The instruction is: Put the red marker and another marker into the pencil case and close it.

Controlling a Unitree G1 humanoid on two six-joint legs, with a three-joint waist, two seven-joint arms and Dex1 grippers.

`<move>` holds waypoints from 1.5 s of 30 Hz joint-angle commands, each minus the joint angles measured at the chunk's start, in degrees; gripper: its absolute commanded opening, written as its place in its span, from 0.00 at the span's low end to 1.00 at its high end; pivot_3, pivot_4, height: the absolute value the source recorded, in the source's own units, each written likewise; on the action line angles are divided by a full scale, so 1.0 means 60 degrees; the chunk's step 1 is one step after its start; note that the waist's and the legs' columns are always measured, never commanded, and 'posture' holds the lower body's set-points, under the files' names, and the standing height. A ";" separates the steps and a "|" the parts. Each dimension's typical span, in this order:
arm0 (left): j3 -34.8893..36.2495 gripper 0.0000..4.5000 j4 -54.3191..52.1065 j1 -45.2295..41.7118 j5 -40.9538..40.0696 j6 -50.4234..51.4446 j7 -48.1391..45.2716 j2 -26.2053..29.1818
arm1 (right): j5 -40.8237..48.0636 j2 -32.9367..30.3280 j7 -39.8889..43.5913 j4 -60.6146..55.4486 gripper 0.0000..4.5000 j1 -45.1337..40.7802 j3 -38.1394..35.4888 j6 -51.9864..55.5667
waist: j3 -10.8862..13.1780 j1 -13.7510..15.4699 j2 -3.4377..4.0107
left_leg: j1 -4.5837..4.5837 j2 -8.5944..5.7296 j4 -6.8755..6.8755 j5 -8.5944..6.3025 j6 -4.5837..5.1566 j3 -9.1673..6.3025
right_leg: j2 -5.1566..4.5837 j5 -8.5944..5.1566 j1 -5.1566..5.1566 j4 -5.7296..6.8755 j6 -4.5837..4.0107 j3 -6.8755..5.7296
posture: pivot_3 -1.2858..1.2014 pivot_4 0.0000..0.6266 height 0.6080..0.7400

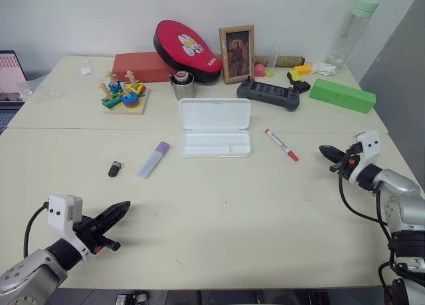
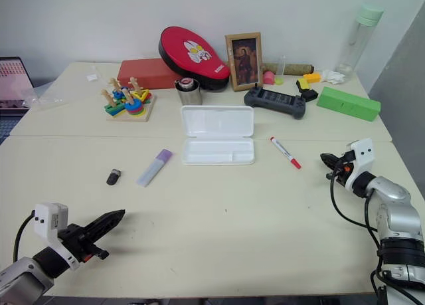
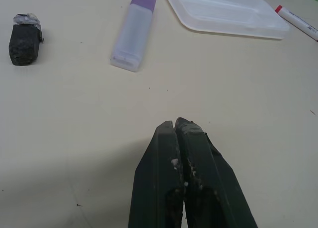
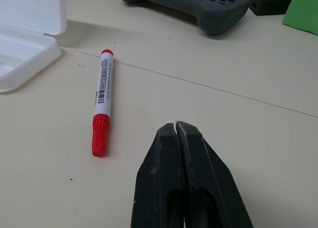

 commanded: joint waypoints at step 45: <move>0.2050 0.03 -0.1183 -0.0913 -0.2267 0.1391 -0.0665 0.2566 | 0.0568 -0.0436 0.1144 -0.1582 0.00 -0.0900 0.0480 0.2185 | 0.0007 -0.0018 0.0015 | -0.0001 0.0001 -0.0009 -0.0001 0.0001 0.0003 | 0.0000 0.0003 -0.0007 0.0001 0.0009 0.0001 | 0.52 0.24 1.00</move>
